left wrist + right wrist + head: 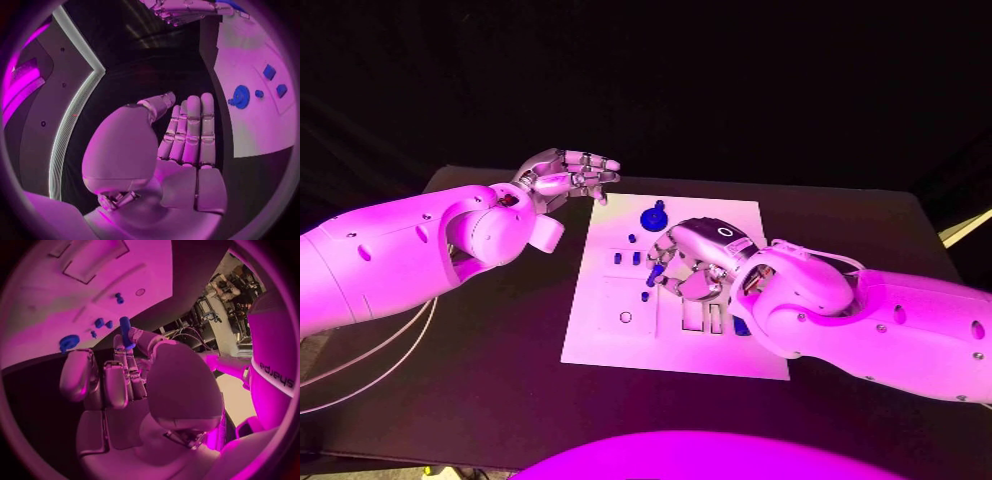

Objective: Assemble the parts on the task board

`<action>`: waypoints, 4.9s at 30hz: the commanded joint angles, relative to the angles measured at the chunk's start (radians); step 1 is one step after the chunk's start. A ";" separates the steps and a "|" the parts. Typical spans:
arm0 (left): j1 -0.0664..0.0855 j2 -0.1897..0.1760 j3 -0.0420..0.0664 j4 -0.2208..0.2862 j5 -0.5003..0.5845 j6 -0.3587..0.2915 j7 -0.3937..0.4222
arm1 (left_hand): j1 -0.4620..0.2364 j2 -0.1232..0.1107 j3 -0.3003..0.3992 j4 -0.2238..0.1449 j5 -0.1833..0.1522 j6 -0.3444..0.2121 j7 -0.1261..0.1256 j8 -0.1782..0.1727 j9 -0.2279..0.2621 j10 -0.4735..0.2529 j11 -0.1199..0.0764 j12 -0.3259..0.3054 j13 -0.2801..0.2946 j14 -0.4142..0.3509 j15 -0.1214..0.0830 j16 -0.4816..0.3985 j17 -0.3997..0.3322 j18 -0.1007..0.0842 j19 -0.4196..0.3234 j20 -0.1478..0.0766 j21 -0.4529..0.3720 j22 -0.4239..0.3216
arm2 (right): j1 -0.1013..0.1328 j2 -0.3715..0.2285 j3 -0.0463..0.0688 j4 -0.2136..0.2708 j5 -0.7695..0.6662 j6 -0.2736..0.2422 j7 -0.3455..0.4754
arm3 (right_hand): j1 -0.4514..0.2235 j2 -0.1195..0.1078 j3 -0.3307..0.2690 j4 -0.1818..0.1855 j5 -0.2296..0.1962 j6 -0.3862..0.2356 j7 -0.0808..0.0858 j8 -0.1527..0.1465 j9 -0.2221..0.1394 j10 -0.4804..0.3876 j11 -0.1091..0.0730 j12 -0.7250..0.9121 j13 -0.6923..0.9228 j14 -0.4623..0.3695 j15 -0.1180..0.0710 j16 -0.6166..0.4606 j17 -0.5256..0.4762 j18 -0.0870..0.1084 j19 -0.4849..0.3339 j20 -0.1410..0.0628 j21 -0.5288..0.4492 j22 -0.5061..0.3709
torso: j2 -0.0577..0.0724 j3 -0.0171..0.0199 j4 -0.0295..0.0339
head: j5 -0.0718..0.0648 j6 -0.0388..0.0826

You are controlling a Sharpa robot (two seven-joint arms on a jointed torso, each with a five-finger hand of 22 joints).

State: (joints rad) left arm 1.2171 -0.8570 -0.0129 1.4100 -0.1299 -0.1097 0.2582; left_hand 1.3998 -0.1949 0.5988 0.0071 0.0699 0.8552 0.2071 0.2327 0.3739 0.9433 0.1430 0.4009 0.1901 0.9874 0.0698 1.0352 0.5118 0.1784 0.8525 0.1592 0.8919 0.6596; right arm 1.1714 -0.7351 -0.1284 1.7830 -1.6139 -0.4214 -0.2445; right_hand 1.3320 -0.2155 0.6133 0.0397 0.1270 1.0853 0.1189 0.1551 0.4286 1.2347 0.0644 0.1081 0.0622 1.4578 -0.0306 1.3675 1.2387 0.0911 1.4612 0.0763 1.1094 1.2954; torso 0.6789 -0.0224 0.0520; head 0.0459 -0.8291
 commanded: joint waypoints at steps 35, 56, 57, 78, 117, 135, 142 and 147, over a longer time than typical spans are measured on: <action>0.001 0.010 -0.002 -0.001 0.008 0.004 -0.001 | -0.013 0.010 -0.027 0.014 0.019 -0.017 0.004 0.015 -0.001 -0.023 0.002 0.011 -0.011 -0.008 0.001 -0.010 -0.010 0.006 0.013 0.005 -0.011 -0.008 | -0.105 0.146 -0.018 -0.128 -0.058 0.026 0.032 | 0.014 0.056 0.074 -0.025 0.011 0.008 -0.002 0.060 0.051 0.074 -0.018 0.003 0.018 0.052 -0.003 0.015 0.005 -0.017 0.036 -0.013 0.012 0.122 | 0.003 -0.0004 0.0012 | 0.038 -0.017; 0.001 0.007 -0.002 0.001 0.008 0.004 -0.002 | -0.012 0.010 -0.028 0.016 0.019 -0.017 0.003 0.017 -0.001 -0.023 0.002 0.014 -0.011 -0.008 0.000 -0.010 -0.011 0.006 0.016 0.005 -0.014 -0.011 | -0.109 0.171 -0.023 -0.146 -0.101 0.050 0.004 | 0.011 0.056 0.075 -0.028 0.011 0.006 -0.001 0.061 0.054 0.074 -0.017 0.000 0.017 0.051 -0.003 0.014 0.003 -0.016 0.035 -0.013 0.009 0.121 | 0.002 -0.0007 0.0018 | 0.039 -0.023; 0.001 0.007 -0.002 0.001 0.008 0.004 -0.002 | -0.012 0.010 -0.028 0.016 0.019 -0.017 0.003 0.017 -0.001 -0.023 0.002 0.014 -0.011 -0.008 0.000 -0.010 -0.011 0.006 0.016 0.005 -0.014 -0.011 | -0.109 0.173 -0.024 -0.146 -0.099 0.052 0.006 | 0.010 0.055 0.075 -0.028 0.011 0.005 0.000 0.062 0.055 0.074 -0.017 -0.001 0.017 0.051 -0.002 0.013 0.001 -0.016 0.035 -0.013 0.008 0.121 | 0.002 -0.0007 0.0018 | 0.039 -0.023; 0.001 0.004 -0.002 0.002 0.008 0.005 -0.004 | -0.012 0.010 -0.028 0.016 0.019 -0.017 0.003 0.017 -0.001 -0.023 0.002 0.014 -0.011 -0.008 0.000 -0.010 -0.011 0.006 0.016 0.005 -0.014 -0.011 | -0.110 0.171 -0.027 -0.154 -0.065 0.029 0.037 | -0.053 -0.030 -0.023 -0.013 0.010 -0.126 0.044 -0.023 0.020 -0.194 0.042 -0.040 0.002 0.028 0.047 -0.020 -0.064 0.017 -0.015 0.028 -0.218 0.049 | 0.001 0.0002 0.0009 | 0.038 -0.023; -0.003 -0.010 -0.008 0.001 0.017 0.004 -0.002 | -0.013 0.010 -0.030 0.018 0.019 -0.018 0.003 0.018 -0.001 -0.024 0.002 0.016 -0.011 -0.008 0.000 -0.011 -0.011 0.006 0.018 0.004 -0.017 -0.013 | 0.023 -0.356 -0.025 0.071 0.549 -0.006 -0.130 | -0.014 0.093 -0.620 0.251 0.013 -0.212 -0.007 0.273 0.049 0.171 -0.034 1.261 1.242 0.091 -0.013 0.151 0.211 -0.041 0.071 -0.021 0.156 0.189 | -0.024 0.0017 -0.0450 | -0.079 0.001; -0.006 -0.017 -0.009 0.006 0.018 0.007 -0.003 | -0.013 0.010 -0.031 0.018 0.019 -0.018 0.003 0.019 -0.001 -0.024 0.002 0.016 -0.011 -0.008 0.000 -0.011 -0.012 0.006 0.019 0.004 -0.018 -0.014 | -0.041 -0.336 -0.032 0.103 0.377 0.014 -0.221 | -0.056 0.088 -0.670 0.252 0.014 -0.206 -0.012 0.286 0.058 0.198 -0.037 1.300 1.302 0.103 -0.013 0.182 0.280 -0.054 0.080 -0.022 0.241 0.219 | -0.023 -0.0013 -0.0414 | -0.079 -0.008; -0.006 -0.019 -0.009 0.007 0.018 0.007 -0.004 | -0.013 0.010 -0.031 0.018 0.019 -0.018 0.003 0.019 -0.001 -0.024 0.002 0.016 -0.011 -0.008 0.000 -0.011 -0.012 0.006 0.019 0.004 -0.018 -0.014 | -0.049 -0.318 -0.032 0.096 0.357 0.033 -0.228 | -0.059 0.087 -0.674 0.253 0.014 -0.205 -0.012 0.287 0.059 0.200 -0.037 1.304 1.308 0.104 -0.013 0.185 0.286 -0.056 0.081 -0.022 0.251 0.223 | -0.022 -0.0004 -0.0451 | -0.073 -0.011; -0.006 -0.020 -0.009 0.008 0.018 0.008 -0.005 | -0.014 0.011 -0.031 0.020 0.019 -0.018 0.003 0.019 -0.001 -0.024 0.002 0.017 -0.011 -0.008 0.001 -0.010 -0.012 0.006 0.019 0.004 -0.020 -0.015 | -0.060 -0.305 -0.032 0.083 0.331 0.056 -0.245 | -0.097 0.085 -0.703 0.254 0.015 -0.199 -0.013 0.291 0.062 0.198 -0.037 1.302 1.312 0.104 -0.013 0.186 0.289 -0.056 0.080 -0.021 0.254 0.226 | -0.023 0.0002 -0.0453 | -0.071 -0.014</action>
State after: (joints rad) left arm 1.2105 -0.8776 -0.0229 1.4150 -0.1130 -0.1049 0.2526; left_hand 1.3998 -0.1949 0.5988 0.0073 0.0699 0.8518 0.2103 0.2329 0.3738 0.9362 0.1428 0.4036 0.1899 0.9874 0.0698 1.0352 0.5098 0.1784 0.8529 0.1592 0.8846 0.6547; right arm 1.1144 -1.0432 -0.1603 1.8690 -1.2708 -0.3746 -0.4835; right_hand 1.2631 -0.1228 -0.0469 0.2882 0.1503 0.8926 0.1073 0.4222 0.4764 1.3996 0.0317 1.3997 1.2954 1.4579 -0.0312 1.5378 1.2986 0.0595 1.4579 0.0656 1.3388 1.2992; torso 0.6561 -0.0229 0.0072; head -0.0262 -0.8423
